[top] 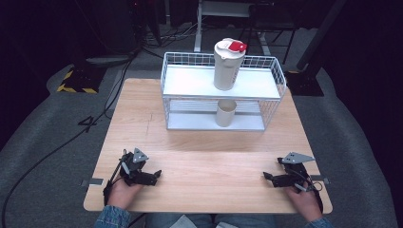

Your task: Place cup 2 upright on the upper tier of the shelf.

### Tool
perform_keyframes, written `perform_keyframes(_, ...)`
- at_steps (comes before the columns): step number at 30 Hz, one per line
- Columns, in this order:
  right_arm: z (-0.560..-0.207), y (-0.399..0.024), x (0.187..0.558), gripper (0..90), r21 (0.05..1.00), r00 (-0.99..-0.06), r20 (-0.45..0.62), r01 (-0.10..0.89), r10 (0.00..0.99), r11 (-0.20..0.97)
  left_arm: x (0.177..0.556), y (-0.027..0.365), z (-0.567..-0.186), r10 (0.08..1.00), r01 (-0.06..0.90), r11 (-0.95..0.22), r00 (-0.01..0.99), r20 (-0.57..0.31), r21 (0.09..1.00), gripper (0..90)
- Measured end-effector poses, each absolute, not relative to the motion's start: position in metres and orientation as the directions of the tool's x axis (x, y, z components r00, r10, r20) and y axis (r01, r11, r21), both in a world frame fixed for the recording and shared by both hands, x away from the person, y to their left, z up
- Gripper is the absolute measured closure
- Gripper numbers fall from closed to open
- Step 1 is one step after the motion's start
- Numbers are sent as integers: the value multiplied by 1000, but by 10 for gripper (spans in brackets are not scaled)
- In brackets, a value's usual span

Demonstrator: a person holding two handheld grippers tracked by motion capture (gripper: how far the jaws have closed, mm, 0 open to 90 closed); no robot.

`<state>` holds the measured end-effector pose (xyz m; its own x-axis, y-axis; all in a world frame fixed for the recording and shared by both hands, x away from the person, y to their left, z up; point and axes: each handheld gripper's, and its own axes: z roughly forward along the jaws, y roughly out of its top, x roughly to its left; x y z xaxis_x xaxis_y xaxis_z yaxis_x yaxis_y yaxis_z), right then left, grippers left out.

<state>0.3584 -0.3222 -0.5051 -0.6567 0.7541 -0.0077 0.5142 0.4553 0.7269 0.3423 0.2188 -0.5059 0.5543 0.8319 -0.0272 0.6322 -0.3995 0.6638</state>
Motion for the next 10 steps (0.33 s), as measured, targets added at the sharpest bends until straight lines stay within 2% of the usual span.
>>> perform_keyframes(10, -505, -322, 359, 56, 722, -643, -9, 526, 766, 450, 341, 219, -506, 833, 633, -397, 553, -29, 664, 2)
